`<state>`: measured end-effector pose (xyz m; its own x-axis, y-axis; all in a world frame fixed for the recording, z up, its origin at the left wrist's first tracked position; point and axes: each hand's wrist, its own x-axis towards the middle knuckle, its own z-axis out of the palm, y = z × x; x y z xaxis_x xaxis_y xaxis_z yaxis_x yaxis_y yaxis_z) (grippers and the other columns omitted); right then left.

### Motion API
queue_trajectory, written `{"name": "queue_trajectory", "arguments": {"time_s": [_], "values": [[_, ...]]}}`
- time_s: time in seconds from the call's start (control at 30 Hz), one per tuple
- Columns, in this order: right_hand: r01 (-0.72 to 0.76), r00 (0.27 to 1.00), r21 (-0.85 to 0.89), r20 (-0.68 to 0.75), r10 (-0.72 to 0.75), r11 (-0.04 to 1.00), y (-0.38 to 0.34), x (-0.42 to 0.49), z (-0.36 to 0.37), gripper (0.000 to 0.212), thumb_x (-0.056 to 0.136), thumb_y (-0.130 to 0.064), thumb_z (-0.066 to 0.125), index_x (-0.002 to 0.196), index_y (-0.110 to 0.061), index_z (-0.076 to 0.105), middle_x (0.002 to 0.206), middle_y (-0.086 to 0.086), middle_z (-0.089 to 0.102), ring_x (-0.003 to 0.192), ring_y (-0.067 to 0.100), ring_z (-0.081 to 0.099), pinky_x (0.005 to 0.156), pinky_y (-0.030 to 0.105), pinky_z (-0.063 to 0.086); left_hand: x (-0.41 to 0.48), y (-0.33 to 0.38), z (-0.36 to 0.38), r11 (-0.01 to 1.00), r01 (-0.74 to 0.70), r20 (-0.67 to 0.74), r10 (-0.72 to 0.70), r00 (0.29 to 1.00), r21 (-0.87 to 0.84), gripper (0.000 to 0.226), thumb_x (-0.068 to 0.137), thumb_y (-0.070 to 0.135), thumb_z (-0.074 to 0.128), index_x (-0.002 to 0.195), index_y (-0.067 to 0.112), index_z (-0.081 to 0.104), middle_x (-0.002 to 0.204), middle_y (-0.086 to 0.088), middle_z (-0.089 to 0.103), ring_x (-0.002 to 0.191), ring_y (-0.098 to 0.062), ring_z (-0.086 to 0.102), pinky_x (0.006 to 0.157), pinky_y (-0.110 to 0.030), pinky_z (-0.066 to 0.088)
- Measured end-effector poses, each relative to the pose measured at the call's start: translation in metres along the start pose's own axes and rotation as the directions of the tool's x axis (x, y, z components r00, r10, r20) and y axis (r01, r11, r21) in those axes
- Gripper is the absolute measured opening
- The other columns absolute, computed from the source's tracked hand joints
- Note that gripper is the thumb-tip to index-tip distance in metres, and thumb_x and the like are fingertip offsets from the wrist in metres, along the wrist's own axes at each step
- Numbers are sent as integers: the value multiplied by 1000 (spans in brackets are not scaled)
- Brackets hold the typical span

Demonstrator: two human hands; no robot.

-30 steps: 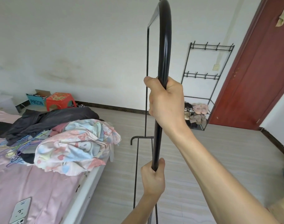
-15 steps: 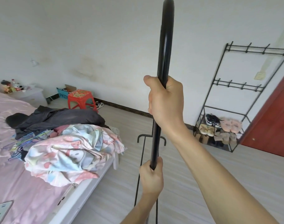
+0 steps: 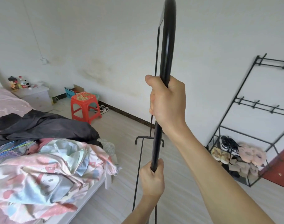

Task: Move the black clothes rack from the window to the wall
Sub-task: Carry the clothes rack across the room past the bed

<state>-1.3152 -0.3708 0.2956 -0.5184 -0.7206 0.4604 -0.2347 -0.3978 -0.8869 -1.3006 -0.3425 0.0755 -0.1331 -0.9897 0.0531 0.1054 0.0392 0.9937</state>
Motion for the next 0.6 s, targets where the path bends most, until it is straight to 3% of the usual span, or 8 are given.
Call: {"name": "queue_trajectory", "arguments": {"time_s": [0.23, 0.43, 0.6], "values": [[-12, 999, 30, 40, 10, 999, 52, 98, -15, 45, 74, -27, 64, 65, -11, 23, 58, 6, 25, 61, 28, 22, 58, 44, 25, 89, -16, 63, 1000, -2, -56, 3, 998, 22, 59, 90, 15, 59, 46, 27, 22, 43, 10, 20, 46, -9, 19, 45, -26, 17], [-12, 995, 75, 96, 5, 997, 101, 186, -39, 46, 73, -26, 65, 64, -17, 21, 56, 3, 22, 59, 27, 20, 58, 44, 24, 163, -30, 129, 999, -31, -138, 36, 990, 40, 59, 91, 11, 61, 49, 24, 20, 40, 9, 21, 42, -9, 20, 43, -18, 16], [-55, 983, 124, 181, 32, 991, 139, 261, -77, 47, 77, -22, 65, 57, -23, 22, 48, -5, 21, 49, 22, 18, 53, 33, 19, 227, -45, 200, 997, -26, -207, 41, 978, 74, 57, 91, 17, 61, 50, 22, 21, 40, 9, 22, 43, -9, 20, 43, -26, 18]]}}
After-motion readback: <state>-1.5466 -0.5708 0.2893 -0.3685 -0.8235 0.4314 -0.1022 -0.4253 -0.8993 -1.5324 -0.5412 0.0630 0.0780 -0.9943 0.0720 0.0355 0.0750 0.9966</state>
